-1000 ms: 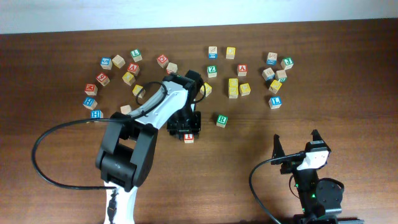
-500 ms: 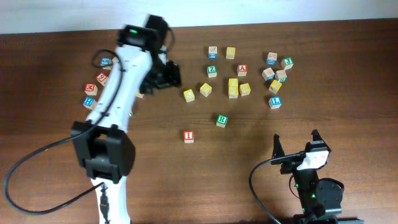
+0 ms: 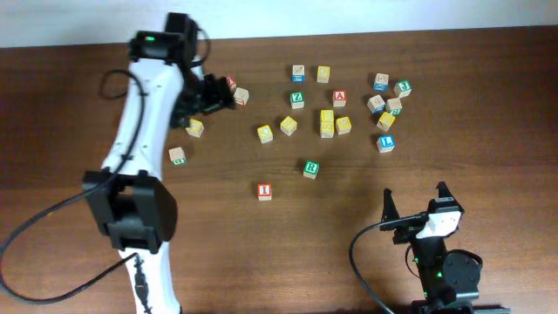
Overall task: Spell out ICRA
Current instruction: 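Move the left gripper to the yellow C block and grasp it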
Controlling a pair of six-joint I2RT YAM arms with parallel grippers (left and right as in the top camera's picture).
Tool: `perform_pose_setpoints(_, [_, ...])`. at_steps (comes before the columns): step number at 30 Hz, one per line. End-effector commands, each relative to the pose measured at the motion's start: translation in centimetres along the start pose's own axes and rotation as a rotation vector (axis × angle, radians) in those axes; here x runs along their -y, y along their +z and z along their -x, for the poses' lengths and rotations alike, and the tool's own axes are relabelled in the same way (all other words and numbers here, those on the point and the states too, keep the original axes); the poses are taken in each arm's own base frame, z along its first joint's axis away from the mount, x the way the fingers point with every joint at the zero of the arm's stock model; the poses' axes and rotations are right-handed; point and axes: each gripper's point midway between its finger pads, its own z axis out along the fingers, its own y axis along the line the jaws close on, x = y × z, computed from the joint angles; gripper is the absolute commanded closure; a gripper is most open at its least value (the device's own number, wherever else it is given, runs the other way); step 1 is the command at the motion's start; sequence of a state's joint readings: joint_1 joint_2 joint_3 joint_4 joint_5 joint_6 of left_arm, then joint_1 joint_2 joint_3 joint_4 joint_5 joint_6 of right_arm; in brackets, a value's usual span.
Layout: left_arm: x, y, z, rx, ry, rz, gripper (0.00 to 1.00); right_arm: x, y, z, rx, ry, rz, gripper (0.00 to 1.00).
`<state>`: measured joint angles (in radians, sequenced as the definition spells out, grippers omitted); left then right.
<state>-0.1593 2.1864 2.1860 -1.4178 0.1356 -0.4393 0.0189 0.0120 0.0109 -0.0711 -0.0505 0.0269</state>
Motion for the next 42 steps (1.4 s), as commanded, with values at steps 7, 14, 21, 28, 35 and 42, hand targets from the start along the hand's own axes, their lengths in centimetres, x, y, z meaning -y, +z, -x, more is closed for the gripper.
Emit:
perform_pose_setpoints(7, [8.3,7.2,-2.0,0.081,0.095,0.118,0.05,0.1,0.0,-0.2,-0.004,0.008,-0.001,0.01])
perform_pose_setpoints(14, [8.1,11.5,-1.8,0.086,0.099,0.195,0.12,0.1,0.0,-0.2,-0.004,0.008,-0.001,0.02])
perform_pose_setpoints(21, [8.1,12.7,-2.1,0.067,0.104,0.204,0.28,0.1,0.0,-0.2,-0.004,0.008,-0.001,0.02])
perform_pose_setpoints(28, [7.7,15.4,-2.9,0.010,0.104,0.214,0.29,0.1,0.0,-0.2,-0.004,0.008,-0.001,0.02])
perform_pose_setpoints(35, [7.9,15.6,-2.6,0.021,0.103,0.206,0.55,0.1,0.0,-0.2,-0.004,0.008,-0.001,0.02])
perform_pose_setpoints(42, [7.9,15.6,-2.6,0.021,0.103,0.206,0.67,0.1,0.0,-0.2,-0.004,0.008,-0.001,0.02])
